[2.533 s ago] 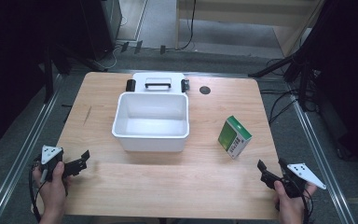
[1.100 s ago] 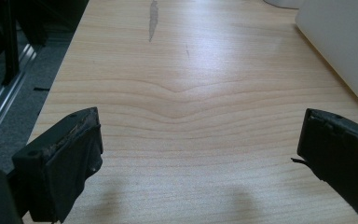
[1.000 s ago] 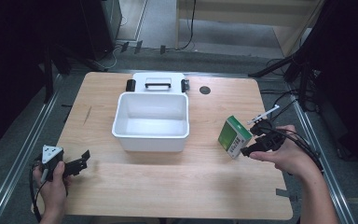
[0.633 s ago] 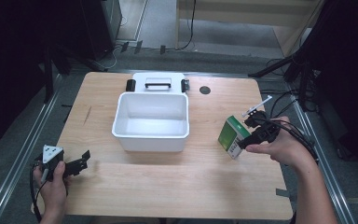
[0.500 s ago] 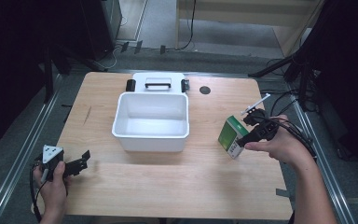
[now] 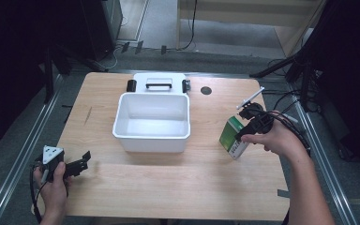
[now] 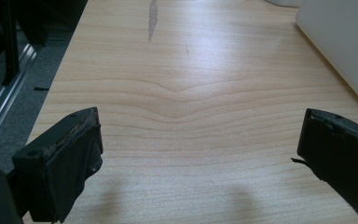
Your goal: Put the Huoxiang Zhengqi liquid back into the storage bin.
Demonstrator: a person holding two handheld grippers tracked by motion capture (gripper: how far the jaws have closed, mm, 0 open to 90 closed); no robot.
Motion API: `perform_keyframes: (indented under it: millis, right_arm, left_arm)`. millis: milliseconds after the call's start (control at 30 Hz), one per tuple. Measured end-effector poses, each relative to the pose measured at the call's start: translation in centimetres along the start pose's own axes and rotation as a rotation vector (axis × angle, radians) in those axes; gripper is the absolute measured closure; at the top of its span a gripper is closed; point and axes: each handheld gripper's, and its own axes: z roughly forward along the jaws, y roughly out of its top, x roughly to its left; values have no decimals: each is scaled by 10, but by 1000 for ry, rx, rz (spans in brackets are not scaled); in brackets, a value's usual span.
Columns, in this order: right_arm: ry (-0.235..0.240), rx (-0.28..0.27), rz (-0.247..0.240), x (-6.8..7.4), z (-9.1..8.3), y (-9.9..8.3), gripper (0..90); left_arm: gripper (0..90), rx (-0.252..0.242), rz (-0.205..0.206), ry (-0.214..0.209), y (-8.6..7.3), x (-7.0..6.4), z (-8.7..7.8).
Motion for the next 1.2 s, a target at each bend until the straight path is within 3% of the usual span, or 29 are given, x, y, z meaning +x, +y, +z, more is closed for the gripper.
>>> perform_keyframes:
  millis: [167,333,567,600,933,967,1067,1200]
  right_arm:
    - [3,27,11,-2,5,5,553]
    - [-27,49,15,-3,11,8,586]
    - [-18,39,17,-3,12,10,636]
    - [-20,43,38,-3,12,10,639]
    - [-29,38,-63,-1,7,6,646]
    - [-25,25,-134,0,5,6,646]
    - [-26,5,-219,4,1,6,646]
    - [-27,-6,-255,7,-5,8,646]
  left_arm:
    - [9,0,0,0,0,0,0]
    - [8,1,1,-1,0,0,0]
    - [9,2,2,-5,0,0,0]
    - [8,2,1,-6,0,0,0]
    - [8,-1,0,-7,0,0,0]
    - [9,-1,0,-5,0,0,1]
    - [8,0,2,-7,0,0,0]
    - [8,-2,0,-6,0,0,1]
